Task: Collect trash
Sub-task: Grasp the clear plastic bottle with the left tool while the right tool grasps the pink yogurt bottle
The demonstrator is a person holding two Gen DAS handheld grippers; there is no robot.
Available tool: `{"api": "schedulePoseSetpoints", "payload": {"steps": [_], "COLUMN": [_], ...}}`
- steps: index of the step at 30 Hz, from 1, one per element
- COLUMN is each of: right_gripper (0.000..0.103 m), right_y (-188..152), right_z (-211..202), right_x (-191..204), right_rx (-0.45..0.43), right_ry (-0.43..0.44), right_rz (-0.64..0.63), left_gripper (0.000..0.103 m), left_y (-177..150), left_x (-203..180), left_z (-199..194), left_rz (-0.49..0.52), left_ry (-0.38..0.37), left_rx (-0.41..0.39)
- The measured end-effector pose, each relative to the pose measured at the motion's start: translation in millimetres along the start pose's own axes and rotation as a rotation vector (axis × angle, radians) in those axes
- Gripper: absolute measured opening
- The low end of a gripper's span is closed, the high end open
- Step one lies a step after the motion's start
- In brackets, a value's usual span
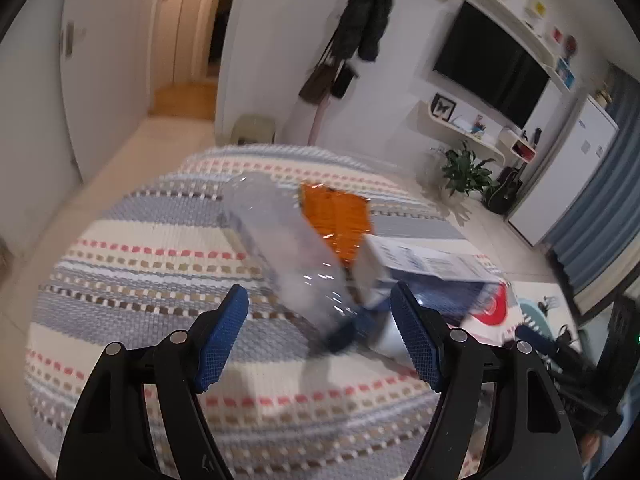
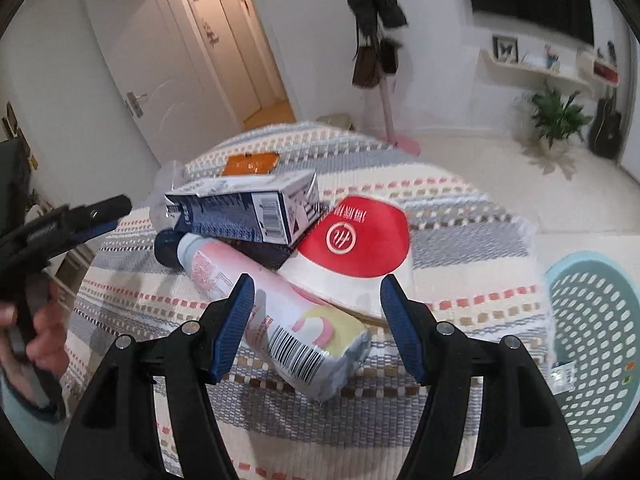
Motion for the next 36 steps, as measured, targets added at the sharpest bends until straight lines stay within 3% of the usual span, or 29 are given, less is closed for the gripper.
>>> {"api": "schedulePoseSetpoints", "payload": {"steps": [3, 7, 11, 17, 26, 28, 29, 36], "right_gripper": [0.062, 0.062, 0.062, 0.062, 0.062, 0.058, 0.046, 0.045], "right_y": [-3, -12, -27, -37, -23, -22, -21, -29], "right_z": [6, 3, -2, 8, 63, 69, 70, 69], "right_x": [-3, 12, 30, 65, 76, 82, 84, 103], "right_rx": [0.042, 0.09, 0.142, 0.199, 0.255, 0.254, 0.255, 0.24], "right_ry": [0.062, 0.074, 0.155, 0.267, 0.225, 0.207, 0.19, 0.158], "right_rz": [0.02, -0.03, -0.036, -0.058, 0.014, 0.006, -0.008, -0.049], "left_gripper": [0.072, 0.073, 0.074, 0.066, 0.058, 0.058, 0.058, 0.057], "left_y": [9, 17, 21, 23, 15, 10, 9, -5], "left_x": [10, 5, 0, -5, 14, 18, 21, 37], "left_z": [21, 46, 68, 86, 75, 71, 70, 48], "left_rz": [-0.051, -0.075, -0.086, -0.077, -0.039, -0.036, -0.036, -0.056], "left_ry": [0.004, -0.002, 0.049, 0.034, -0.002, -0.008, -0.01, -0.045], "left_rx": [0.046, 0.094, 0.134, 0.164, 0.123, 0.115, 0.113, 0.09]}}
Point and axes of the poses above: each gripper's, at about its wrist camera, not at the fingertips, and z roughly the way its jaws point, x to its left, y to its top, the point moved 1 cm from there along z, roughly the way its jaws point, and after that the axes turned 10 degrees about y, right-handed, at the moved point
